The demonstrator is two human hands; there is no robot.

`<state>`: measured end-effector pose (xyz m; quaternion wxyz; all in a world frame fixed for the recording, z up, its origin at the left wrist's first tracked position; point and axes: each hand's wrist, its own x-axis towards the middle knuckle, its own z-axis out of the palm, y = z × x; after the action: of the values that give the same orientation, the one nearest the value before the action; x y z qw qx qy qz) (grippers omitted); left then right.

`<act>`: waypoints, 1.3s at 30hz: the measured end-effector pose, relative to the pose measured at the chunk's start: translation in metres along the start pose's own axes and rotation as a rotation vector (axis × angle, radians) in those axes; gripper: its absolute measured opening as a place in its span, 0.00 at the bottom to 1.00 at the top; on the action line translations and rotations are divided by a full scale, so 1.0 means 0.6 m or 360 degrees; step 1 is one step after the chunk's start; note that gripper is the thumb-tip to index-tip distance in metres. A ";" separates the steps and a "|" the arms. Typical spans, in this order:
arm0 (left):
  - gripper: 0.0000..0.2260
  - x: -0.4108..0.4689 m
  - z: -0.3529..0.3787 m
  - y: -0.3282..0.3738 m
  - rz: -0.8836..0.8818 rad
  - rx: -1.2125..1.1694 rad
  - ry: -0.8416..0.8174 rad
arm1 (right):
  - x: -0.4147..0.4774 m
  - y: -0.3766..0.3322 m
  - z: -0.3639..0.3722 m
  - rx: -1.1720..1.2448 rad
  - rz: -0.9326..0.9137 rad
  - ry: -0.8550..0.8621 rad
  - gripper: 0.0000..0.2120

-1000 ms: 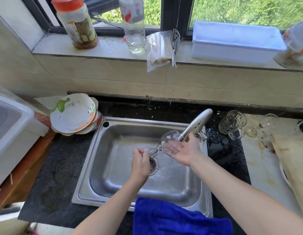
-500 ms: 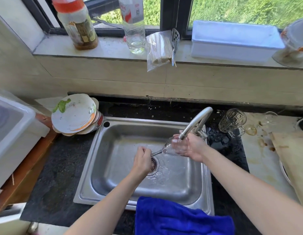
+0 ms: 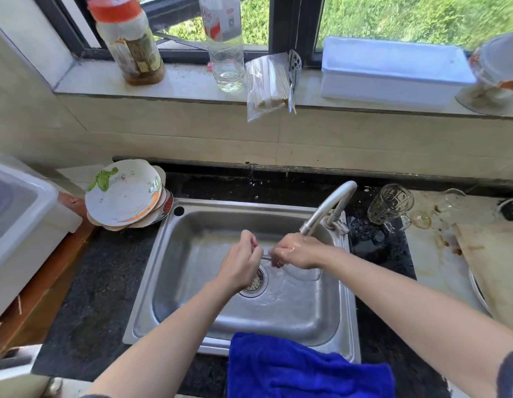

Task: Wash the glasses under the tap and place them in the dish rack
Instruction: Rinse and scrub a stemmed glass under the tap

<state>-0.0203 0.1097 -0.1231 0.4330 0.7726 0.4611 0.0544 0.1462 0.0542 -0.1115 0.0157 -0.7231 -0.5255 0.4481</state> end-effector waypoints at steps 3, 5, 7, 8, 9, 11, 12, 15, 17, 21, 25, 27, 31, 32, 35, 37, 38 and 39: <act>0.08 -0.003 -0.003 -0.010 -0.0072 -0.0200 0.0057 | -0.012 0.034 -0.022 0.0481 0.0092 0.0043 0.18; 0.08 0.004 0.000 -0.017 -0.0168 -0.0383 0.0112 | -0.025 0.051 -0.026 0.0806 0.0203 0.0033 0.18; 0.06 0.019 0.005 -0.018 -0.0346 -0.0697 0.0120 | -0.043 0.055 -0.015 0.1115 0.0190 -0.0057 0.16; 0.05 0.028 0.009 -0.016 -0.0461 -0.0887 0.0115 | -0.052 0.057 -0.008 0.1278 0.0158 -0.0038 0.18; 0.04 0.038 0.016 -0.013 -0.0564 -0.1074 0.0115 | -0.060 0.063 0.000 0.1384 0.0125 0.0044 0.21; 0.09 0.057 0.035 -0.004 -0.0770 -0.1396 0.0110 | -0.071 0.076 0.011 0.1414 0.0092 0.0340 0.27; 0.14 0.064 0.049 0.004 -0.0873 -0.1560 0.0095 | -0.075 0.079 0.014 0.1340 0.0076 0.0503 0.30; 0.18 0.064 0.101 0.034 -0.1109 -0.1911 -0.0139 | -0.088 0.085 0.027 0.0932 0.0132 0.0859 0.34; 0.09 0.055 0.126 0.054 -0.1131 -0.1990 -0.0289 | -0.105 0.083 0.030 0.0683 0.0138 0.0998 0.32; 0.02 0.073 0.143 0.062 -0.1139 -0.2040 -0.0158 | -0.133 0.095 0.034 0.0393 0.0012 0.0995 0.33; 0.04 0.078 0.158 0.074 -0.1172 -0.2067 -0.0189 | -0.138 0.105 0.040 0.0408 0.0014 0.1066 0.33; 0.04 0.073 0.160 0.079 -0.1182 -0.2015 -0.0271 | -0.142 0.108 0.041 0.0381 -0.0012 0.1110 0.32; 0.02 0.088 0.160 0.078 -0.1277 -0.1975 -0.0015 | -0.145 0.108 0.051 0.0359 -0.0103 0.1092 0.32; 0.03 0.090 0.164 0.082 -0.1287 -0.1980 0.0053 | -0.141 0.105 0.054 0.0349 -0.0099 0.1120 0.32; 0.05 0.086 0.169 0.096 -0.1291 -0.1975 -0.0009 | -0.132 0.100 0.054 0.0307 -0.0100 0.1189 0.31; 0.04 0.086 0.154 0.091 -0.1326 -0.2036 -0.0057 | -0.137 0.103 0.050 0.0381 -0.0129 0.1153 0.31; 0.04 0.087 0.145 0.086 -0.1343 -0.2065 -0.0041 | -0.141 0.106 0.047 0.0426 -0.0143 0.1132 0.31; 0.03 0.089 0.140 0.082 -0.1352 -0.2062 -0.0028 | -0.144 0.108 0.044 0.0451 -0.0153 0.1126 0.31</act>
<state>0.0833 0.0886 -0.1568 0.7859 0.1225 0.5905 0.1365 0.1729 -0.0539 -0.1048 0.3169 -0.7982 -0.4538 0.2377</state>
